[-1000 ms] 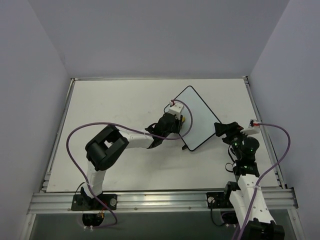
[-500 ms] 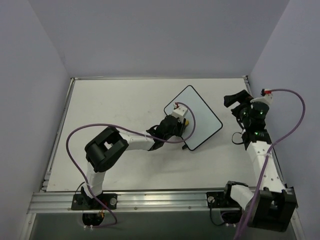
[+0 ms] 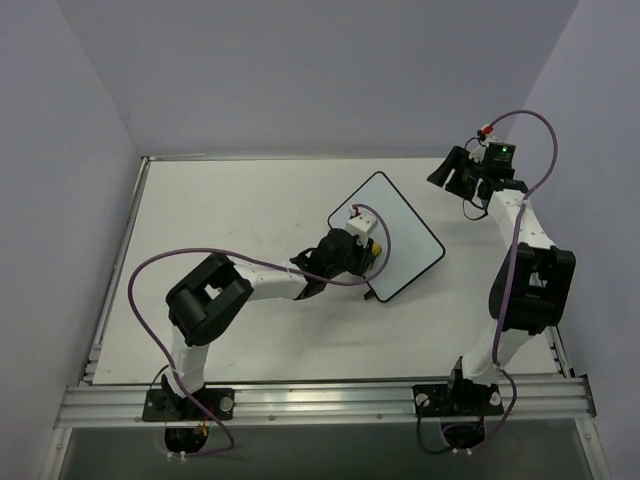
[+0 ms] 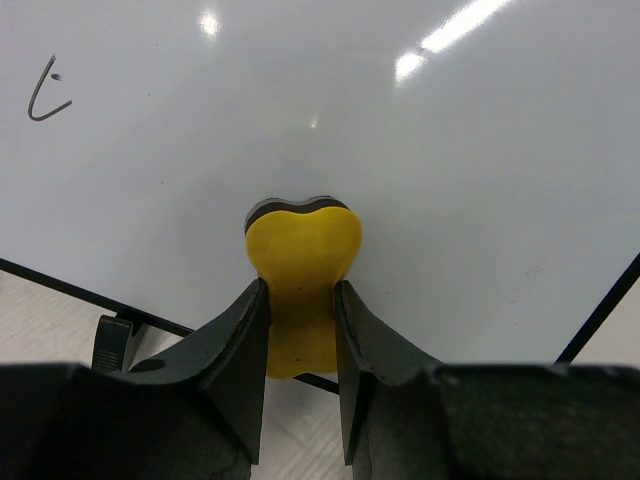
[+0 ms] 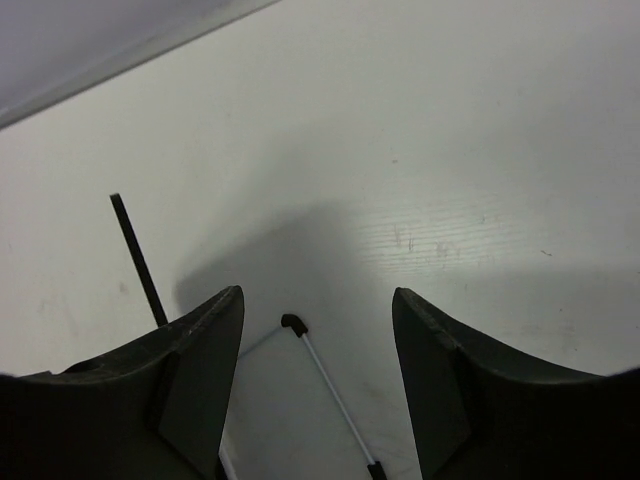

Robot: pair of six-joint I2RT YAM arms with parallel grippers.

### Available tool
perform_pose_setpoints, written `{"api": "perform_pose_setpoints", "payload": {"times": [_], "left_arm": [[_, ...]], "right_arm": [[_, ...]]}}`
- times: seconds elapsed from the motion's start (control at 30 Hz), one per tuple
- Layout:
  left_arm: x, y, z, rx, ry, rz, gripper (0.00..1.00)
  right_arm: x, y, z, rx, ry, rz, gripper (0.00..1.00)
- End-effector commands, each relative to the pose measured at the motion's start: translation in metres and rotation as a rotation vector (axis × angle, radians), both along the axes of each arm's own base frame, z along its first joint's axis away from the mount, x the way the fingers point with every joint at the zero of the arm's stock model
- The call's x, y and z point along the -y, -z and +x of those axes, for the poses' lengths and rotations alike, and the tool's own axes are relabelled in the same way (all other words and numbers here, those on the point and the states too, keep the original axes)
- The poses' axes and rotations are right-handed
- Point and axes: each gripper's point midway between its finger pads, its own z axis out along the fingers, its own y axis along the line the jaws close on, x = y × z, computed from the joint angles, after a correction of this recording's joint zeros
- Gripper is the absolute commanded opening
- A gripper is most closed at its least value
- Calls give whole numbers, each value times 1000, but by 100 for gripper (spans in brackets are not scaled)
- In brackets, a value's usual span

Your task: Erase the whiteboard

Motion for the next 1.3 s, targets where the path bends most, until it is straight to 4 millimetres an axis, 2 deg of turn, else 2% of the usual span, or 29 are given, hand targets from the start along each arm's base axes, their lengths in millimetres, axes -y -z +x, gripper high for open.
{"api": "perform_pose_setpoints", "payload": {"times": [0.0, 0.1, 0.3, 0.37, 0.6, 0.77, 0.83, 0.9, 1.27], "left_arm": [[8, -48, 12, 43, 24, -89, 2], [3, -51, 20, 40, 20, -88, 2], [-6, -56, 33, 38, 8, -94, 2], [-8, -58, 36, 40, 3, -98, 2], [-9, -60, 42, 38, 12, -107, 2], [-9, -59, 49, 32, 8, -110, 2], [-10, -59, 51, 29, 5, -111, 2], [-12, -60, 54, 29, 2, -111, 2], [-24, -58, 73, 21, -33, -124, 2]], "right_arm": [[-24, 1, -1, 12, -187, 12, 56], [-38, 2, -1, 32, -252, 61, 56], [-66, -15, -6, 104, -341, 84, 57], [-69, -19, -5, 122, -343, 88, 58], [-85, 5, -5, 63, -399, 41, 57], [-94, 8, -10, 69, -433, 41, 56], [-99, 8, -11, 71, -447, 40, 53], [-102, 11, -13, 65, -460, 35, 46], [-109, 30, -23, 34, -491, 39, 41]]}}
